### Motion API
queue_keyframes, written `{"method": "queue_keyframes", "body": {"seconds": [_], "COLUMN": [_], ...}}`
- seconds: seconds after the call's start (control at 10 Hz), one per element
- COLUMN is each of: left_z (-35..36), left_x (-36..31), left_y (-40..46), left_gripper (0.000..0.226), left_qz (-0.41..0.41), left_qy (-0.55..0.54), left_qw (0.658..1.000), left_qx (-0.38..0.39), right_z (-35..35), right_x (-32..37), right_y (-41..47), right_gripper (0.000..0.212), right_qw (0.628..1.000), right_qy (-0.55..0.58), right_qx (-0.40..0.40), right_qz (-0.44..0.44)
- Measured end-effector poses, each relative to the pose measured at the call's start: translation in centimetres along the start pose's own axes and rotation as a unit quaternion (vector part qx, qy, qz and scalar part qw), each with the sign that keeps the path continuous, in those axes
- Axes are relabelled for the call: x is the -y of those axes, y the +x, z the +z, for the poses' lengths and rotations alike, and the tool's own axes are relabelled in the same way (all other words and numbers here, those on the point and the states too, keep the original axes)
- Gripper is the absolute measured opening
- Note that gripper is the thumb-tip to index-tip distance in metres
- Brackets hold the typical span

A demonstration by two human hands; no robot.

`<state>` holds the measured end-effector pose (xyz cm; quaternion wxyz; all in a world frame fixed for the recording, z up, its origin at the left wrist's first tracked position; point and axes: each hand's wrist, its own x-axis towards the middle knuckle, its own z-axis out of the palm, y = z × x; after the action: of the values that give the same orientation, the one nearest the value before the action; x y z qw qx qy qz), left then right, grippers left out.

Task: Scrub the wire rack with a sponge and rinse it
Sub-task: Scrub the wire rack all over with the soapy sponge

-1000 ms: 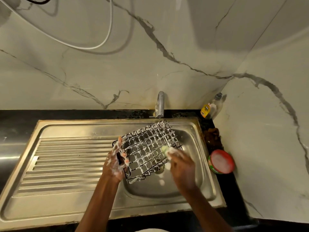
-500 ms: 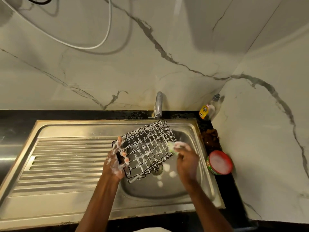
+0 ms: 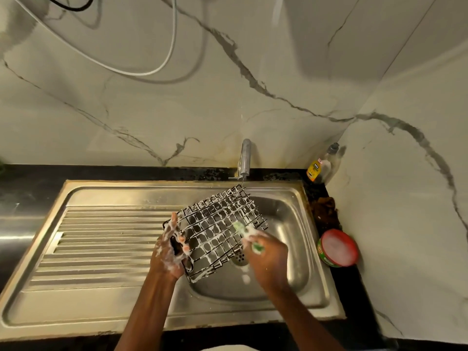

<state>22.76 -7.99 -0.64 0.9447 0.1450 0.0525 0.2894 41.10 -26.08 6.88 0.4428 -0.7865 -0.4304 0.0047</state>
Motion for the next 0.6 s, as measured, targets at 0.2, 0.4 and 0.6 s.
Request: {"method": "queue_keyframes", "body": {"seconds": [0.2, 0.4, 0.6], "left_z": [-0.1, -0.1, 0.2], "left_x": [0.4, 0.6, -1.3], "left_y": [-0.6, -0.2, -0.3], "left_gripper": [0.061, 0.092, 0.051], "left_qz": [0.029, -0.016, 0.041], "left_qy": [0.038, -0.067, 0.078], "left_qw": [0.999, 0.986, 0.996], "left_qx": [0.026, 0.153, 0.018], "right_z": [0.3, 2.5, 0.2], "right_x": [-3.0, 1.7, -3.8], "right_y": [5.2, -2.2, 4.4], "right_gripper": [0.063, 0.074, 0.063], "right_qw": [0.989, 0.989, 0.99], "right_qy": [-0.044, 0.146, 0.06], "right_qx": [-0.069, 0.032, -0.083], "right_qz": [0.122, 0.018, 0.099]}}
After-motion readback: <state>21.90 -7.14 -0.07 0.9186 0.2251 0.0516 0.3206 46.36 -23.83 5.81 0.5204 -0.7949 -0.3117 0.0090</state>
